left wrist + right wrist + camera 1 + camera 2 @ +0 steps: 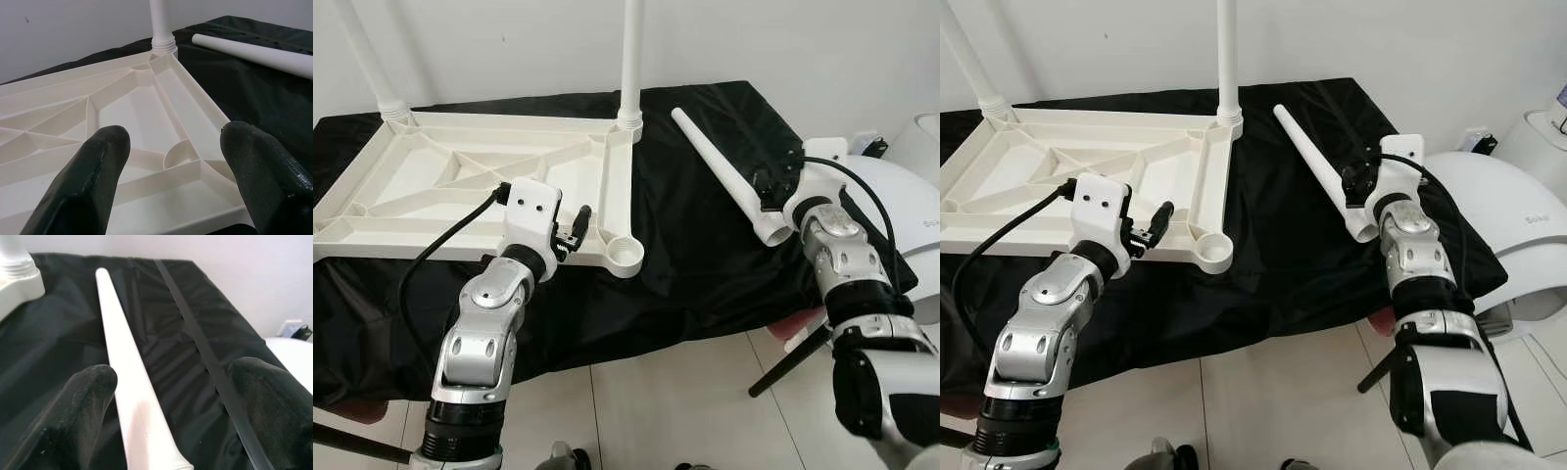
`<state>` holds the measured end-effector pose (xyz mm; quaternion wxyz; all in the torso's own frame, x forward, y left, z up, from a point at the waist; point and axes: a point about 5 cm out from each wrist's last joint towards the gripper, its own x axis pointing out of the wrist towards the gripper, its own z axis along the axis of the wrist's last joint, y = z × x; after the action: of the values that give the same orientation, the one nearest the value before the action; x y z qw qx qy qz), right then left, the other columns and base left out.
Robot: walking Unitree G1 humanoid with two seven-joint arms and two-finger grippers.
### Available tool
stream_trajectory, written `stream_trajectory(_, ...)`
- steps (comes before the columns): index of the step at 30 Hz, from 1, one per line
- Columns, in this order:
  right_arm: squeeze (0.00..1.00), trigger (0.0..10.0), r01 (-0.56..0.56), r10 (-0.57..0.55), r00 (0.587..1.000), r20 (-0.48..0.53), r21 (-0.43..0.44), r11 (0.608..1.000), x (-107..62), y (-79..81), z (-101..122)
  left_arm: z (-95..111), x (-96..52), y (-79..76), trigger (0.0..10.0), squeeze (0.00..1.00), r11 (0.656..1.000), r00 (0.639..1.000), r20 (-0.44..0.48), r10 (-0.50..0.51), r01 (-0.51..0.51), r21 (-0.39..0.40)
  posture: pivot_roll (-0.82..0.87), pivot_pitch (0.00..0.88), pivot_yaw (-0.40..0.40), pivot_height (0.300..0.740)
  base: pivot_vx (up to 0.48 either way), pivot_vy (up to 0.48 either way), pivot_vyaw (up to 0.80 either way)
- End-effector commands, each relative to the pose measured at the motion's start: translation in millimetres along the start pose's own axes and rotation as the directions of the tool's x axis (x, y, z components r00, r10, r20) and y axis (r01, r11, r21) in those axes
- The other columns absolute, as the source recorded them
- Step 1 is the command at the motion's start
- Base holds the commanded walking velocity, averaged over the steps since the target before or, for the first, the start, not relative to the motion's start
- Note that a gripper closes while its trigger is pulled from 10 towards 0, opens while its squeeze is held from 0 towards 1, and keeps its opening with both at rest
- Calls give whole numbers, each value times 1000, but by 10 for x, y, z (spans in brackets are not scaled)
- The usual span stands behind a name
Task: Building children table
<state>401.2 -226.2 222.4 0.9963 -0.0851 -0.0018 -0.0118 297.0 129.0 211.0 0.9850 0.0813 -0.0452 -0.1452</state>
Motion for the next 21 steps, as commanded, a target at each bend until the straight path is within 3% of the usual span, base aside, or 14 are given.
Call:
stream_trajectory(1,0,10000,-19,19,999,-45,3,1000,27,-16,-14,3,-30,16,10000,0,1000,1000,-13,23,-23,1,17,183,27,740,0,0,0)
stream_trajectory(10,0,10000,-46,47,992,-116,12,999,69,-37,-17,25,-54,28,10000,0,999,999,-22,35,-35,-3,21,191,23,740,0,0,0)
stream_trajectory(21,0,10000,-79,82,964,-254,22,997,114,116,-88,61,-104,16,10000,0,999,998,-43,42,-43,-16,41,217,18,740,0,0,0)
